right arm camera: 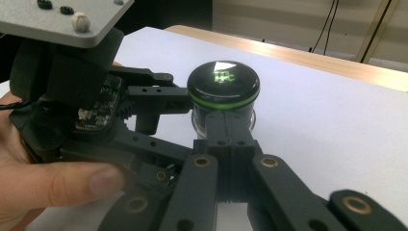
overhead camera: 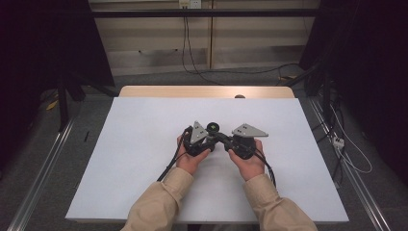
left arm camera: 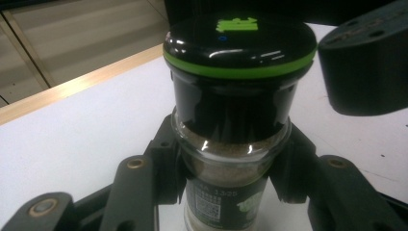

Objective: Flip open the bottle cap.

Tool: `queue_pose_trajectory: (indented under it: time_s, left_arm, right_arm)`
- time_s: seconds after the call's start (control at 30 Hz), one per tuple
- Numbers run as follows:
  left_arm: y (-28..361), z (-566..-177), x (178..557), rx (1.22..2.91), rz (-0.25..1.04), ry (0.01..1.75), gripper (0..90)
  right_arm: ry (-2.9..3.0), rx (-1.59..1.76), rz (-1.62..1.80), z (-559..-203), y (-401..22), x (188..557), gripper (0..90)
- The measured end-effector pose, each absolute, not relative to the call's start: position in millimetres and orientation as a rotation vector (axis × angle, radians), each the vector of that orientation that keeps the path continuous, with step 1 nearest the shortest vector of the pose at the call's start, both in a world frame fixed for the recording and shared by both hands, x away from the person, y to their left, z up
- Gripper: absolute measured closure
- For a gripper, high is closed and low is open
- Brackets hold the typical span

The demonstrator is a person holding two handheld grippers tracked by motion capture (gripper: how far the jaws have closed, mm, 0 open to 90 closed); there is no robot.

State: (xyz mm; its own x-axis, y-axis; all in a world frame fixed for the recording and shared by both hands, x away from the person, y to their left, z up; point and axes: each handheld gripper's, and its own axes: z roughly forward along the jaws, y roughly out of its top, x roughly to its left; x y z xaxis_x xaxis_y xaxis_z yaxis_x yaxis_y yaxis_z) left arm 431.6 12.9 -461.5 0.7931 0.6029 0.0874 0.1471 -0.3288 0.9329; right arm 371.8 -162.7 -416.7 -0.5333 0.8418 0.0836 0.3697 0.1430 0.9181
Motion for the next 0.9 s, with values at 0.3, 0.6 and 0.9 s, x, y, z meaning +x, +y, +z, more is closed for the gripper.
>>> queue_pose_trajectory:
  time_s: [0.3, 0.6, 0.9]
  left_arm:
    - [13.2, -461.4, 431.6, 1.878, 0.511, 0.572, 53.5]
    - [13.5, -461.3, 432.0, 1.88, 0.507, 0.573, 53.5]
    - [13.6, -461.3, 432.0, 1.88, 0.508, 0.574, 53.5]
  right_arm:
    - [1.978, 1.15, 1.365, -416.8, -161.5, 373.8, 90.0]
    - [1.98, 1.152, 1.367, -416.6, -161.1, 374.3, 90.0]
    - [1.97, 1.142, 1.374, -413.1, -159.6, 375.4, 90.0]
